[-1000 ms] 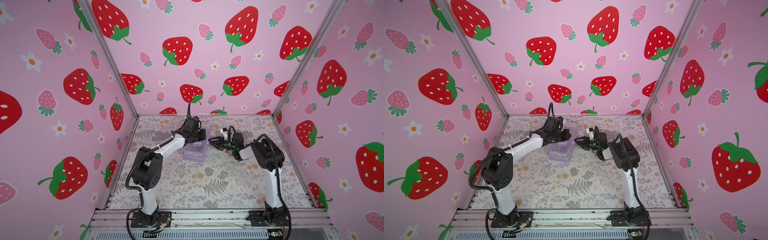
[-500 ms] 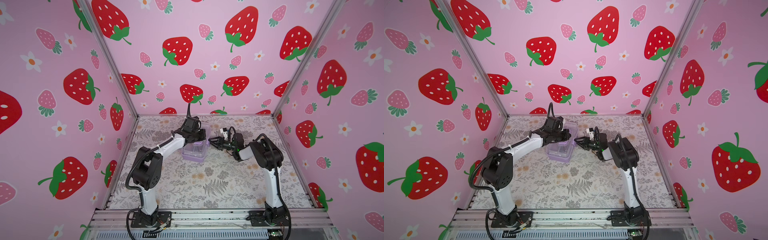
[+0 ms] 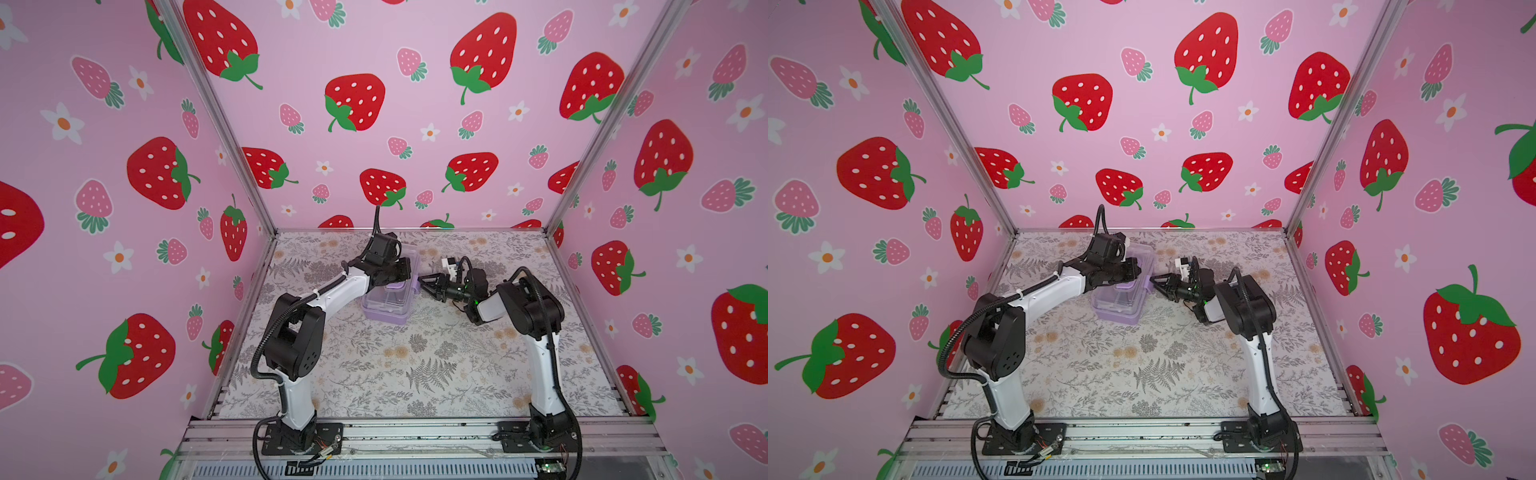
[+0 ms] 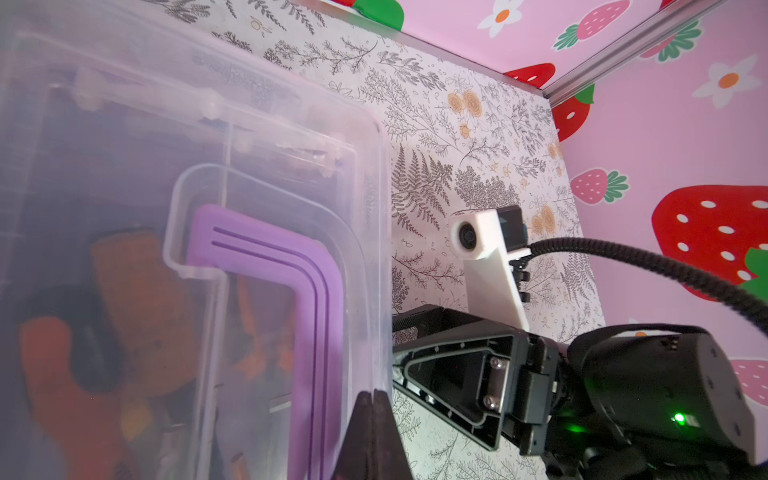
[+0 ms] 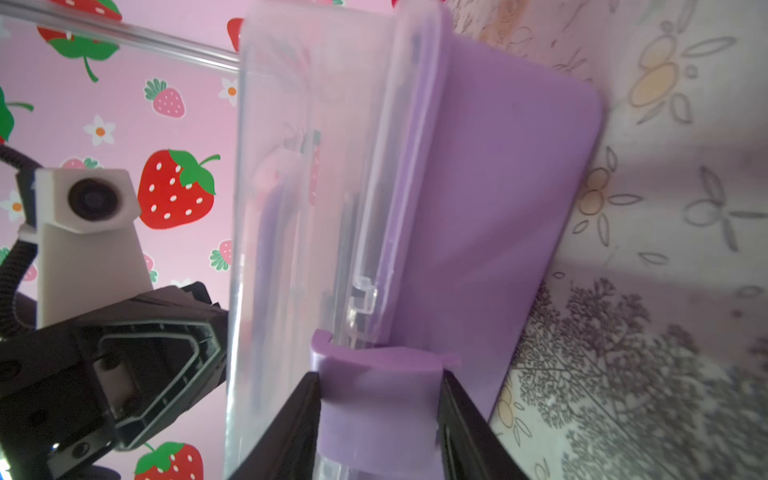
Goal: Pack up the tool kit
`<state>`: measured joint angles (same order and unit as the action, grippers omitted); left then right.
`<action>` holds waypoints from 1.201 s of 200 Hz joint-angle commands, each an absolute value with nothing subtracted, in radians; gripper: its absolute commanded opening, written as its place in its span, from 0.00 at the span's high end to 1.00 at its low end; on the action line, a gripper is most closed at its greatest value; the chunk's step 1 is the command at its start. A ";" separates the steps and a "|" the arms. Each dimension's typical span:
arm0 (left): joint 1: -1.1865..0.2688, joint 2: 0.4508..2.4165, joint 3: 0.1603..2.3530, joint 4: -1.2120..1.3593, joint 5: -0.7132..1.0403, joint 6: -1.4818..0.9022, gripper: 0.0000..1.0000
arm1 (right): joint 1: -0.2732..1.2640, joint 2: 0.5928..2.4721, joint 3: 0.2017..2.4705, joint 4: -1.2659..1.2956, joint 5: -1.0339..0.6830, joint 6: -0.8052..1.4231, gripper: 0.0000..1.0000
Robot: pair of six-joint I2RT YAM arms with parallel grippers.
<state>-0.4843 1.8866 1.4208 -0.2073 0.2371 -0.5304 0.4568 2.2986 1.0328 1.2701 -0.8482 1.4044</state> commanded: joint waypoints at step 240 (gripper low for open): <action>-0.497 1.653 1.487 -0.619 0.148 -0.505 0.98 | 0.391 1.805 0.812 0.617 -0.598 0.953 0.58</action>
<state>-0.4965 1.7599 1.4448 -0.5285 0.1997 -0.5262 0.3973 1.9118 0.8181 0.8539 -0.7074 1.1481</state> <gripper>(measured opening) 0.049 0.402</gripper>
